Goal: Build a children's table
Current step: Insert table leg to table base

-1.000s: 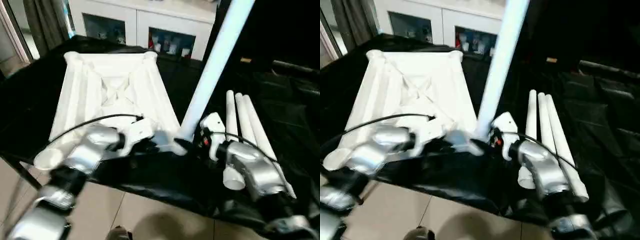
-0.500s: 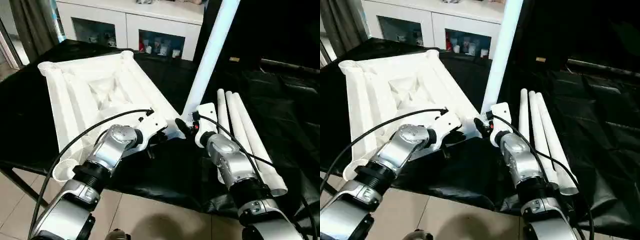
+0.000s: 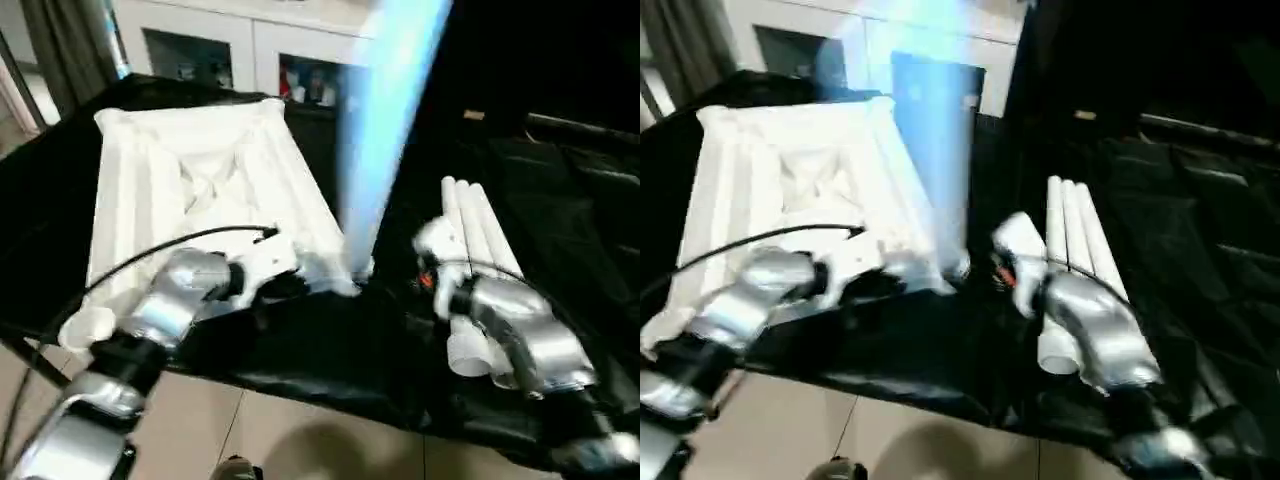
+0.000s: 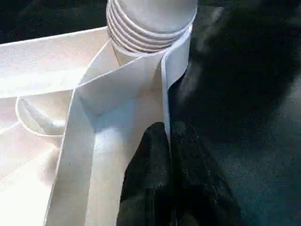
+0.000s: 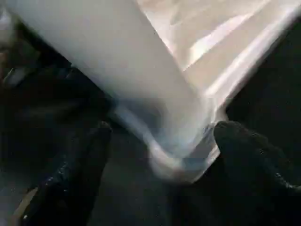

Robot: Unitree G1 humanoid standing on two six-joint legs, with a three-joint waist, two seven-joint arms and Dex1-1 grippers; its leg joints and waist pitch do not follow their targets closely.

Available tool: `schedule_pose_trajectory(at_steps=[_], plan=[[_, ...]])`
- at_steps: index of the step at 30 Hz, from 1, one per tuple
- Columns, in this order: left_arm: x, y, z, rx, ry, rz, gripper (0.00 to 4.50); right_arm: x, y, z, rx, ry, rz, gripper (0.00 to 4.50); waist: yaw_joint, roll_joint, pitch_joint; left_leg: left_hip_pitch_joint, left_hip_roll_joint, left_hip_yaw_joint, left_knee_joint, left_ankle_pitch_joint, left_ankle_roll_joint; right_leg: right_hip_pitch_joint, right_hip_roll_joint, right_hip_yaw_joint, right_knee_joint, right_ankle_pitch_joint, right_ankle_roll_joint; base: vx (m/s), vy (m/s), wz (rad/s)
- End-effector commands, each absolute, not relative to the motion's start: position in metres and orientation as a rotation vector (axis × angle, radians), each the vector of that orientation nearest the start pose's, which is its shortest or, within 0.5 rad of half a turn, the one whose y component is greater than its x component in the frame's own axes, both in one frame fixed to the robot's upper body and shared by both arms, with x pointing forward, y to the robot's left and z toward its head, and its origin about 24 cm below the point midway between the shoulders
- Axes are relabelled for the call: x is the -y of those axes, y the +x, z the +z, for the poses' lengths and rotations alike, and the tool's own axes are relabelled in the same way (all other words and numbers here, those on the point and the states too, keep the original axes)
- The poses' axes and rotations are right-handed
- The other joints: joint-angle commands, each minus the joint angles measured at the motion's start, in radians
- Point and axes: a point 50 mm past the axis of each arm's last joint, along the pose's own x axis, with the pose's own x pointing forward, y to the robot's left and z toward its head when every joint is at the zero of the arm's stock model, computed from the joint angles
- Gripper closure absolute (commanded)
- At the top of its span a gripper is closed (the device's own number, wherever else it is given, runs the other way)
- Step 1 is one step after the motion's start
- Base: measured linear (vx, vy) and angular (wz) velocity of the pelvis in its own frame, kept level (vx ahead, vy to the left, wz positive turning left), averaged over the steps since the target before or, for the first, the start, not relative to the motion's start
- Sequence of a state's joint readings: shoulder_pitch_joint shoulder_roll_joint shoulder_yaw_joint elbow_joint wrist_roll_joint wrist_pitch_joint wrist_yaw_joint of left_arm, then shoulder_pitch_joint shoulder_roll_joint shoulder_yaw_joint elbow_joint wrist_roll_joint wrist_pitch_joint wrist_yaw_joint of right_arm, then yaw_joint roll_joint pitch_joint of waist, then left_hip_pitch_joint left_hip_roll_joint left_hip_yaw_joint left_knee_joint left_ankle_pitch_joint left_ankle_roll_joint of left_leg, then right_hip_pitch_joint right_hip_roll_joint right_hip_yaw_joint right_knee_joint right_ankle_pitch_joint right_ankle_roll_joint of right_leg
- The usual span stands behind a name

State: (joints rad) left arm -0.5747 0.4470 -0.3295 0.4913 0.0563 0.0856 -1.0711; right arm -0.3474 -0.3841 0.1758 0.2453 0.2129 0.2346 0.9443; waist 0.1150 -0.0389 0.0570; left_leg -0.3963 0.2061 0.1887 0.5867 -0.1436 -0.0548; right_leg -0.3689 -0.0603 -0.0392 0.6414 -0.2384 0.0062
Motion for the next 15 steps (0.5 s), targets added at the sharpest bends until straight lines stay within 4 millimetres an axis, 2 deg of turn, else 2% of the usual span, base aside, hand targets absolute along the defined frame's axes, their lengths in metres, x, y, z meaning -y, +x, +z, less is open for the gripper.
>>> schedule_pose_trajectory(at_steps=[1,2,3,4,6,8,9,10,11,12,14,15], plan=[[-0.134,0.316,0.072,-0.325,0.581,-1.292,4.50,0.142,0.288,0.059,-0.281,-0.167,1.112,0.66,0.000,0.010,-0.069,0.036,0.033,-0.016,-0.068,-0.240,-0.013,0.024,-0.078,0.037,-0.076,-0.010,-0.221,0.000,0.000,0.00],[-0.135,0.315,0.072,-0.328,0.588,-1.297,4.50,0.142,0.289,0.059,-0.284,-0.173,1.101,0.66,0.002,0.011,-0.068,0.036,0.034,-0.016,-0.068,-0.242,-0.015,0.023,-0.079,0.038,-0.076,-0.019,-0.223,0.000,0.000,0.00],[-0.135,0.314,0.071,-0.330,0.592,-1.301,4.50,0.142,0.289,0.058,-0.285,-0.176,1.094,0.66,0.001,0.004,-0.067,0.037,0.035,-0.015,-0.068,-0.248,-0.015,0.022,-0.079,0.038,-0.077,-0.039,-0.222,0.000,0.000,0.00],[-0.135,0.313,0.071,-0.337,0.590,-1.304,4.50,0.141,0.290,0.060,-0.283,-0.158,1.088,0.66,0.002,0.010,-0.065,0.039,0.035,-0.016,-0.070,-0.258,-0.018,0.019,-0.080,0.038,-0.080,-0.071,-0.220,0.000,0.000,0.00],[-0.135,0.314,0.073,-0.338,0.576,-1.300,4.50,0.139,0.295,0.065,-0.263,-0.128,1.068,0.66,0.001,0.009,-0.065,0.039,0.035,-0.017,-0.072,-0.265,-0.025,0.019,-0.079,0.039,-0.079,-0.084,-0.217,0.000,0.000,0.00],[-0.136,0.316,0.072,-0.344,0.597,-1.276,4.50,0.136,0.301,0.069,-0.225,-0.100,1.028,0.66,0.003,0.030,-0.068,0.039,0.034,-0.020,-0.072,-0.279,-0.038,0.016,-0.082,0.039,-0.078,-0.087,-0.216,0.000,0.000,0.00],[-0.137,0.316,0.072,-0.351,0.600,-1.276,4.50,0.133,0.305,0.072,-0.197,-0.073,0.990,0.66,0.001,0.033,-0.069,0.039,0.034,-0.022,-0.073,-0.286,-0.049,0.017,-0.082,0.039,-0.076,-0.072,-0.219,0.000,0.000,0.00],[-0.137,0.316,0.071,-0.352,0.600,-1.277,4.50,0.132,0.305,0.072,-0.194,-0.071,0.983,0.66,-0.002,0.024,-0.069,0.039,0.033,-0.019,-0.073,-0.286,-0.052,0.018,-0.079,0.039,-0.076,-0.059,-0.223,0.000,0.000,0.00],[-0.137,0.315,0.071,-0.356,0.597,-1.280,4.50,0.130,0.307,0.073,-0.180,-0.061,0.957,0.66,-0.002,0.024,-0.069,0.039,0.033,-0.019,-0.073,-0.286,-0.052,0.018,-0.079,0.039,-0.076,-0.059,-0.223,0.000,0.000,0.00],[-0.137,0.315,0.071,-0.361,0.593,-1.283,4.50,0.128,0.308,0.072,-0.169,-0.039,0.926,0.66,0.002,0.032,-0.071,0.041,0.033,-0.018,-0.071,-0.267,-0.054,0.016,-0.079,0.039,-0.072,-0.022,-0.227,0.000,0.000,0.00],[-0.136,0.315,0.071,-0.371,0.601,-1.287,4.50,0.124,0.303,0.069,-0.168,-0.041,0.928,0.66,0.007,0.030,-0.072,0.040,0.033,-0.018,-0.070,-0.247,-0.053,0.019,-0.077,0.038,-0.069,0.014,-0.224,0.000,0.000,0.00],[-0.136,0.316,0.071,-0.372,0.604,-1.288,4.50,0.123,0.301,0.067,-0.173,-0.037,0.932,0.66,0.010,0.036,-0.072,0.039,0.033,-0.019,-0.070,-0.242,-0.053,0.019,-0.076,0.037,-0.067,0.032,-0.221,0.000,0.000,0.00]])
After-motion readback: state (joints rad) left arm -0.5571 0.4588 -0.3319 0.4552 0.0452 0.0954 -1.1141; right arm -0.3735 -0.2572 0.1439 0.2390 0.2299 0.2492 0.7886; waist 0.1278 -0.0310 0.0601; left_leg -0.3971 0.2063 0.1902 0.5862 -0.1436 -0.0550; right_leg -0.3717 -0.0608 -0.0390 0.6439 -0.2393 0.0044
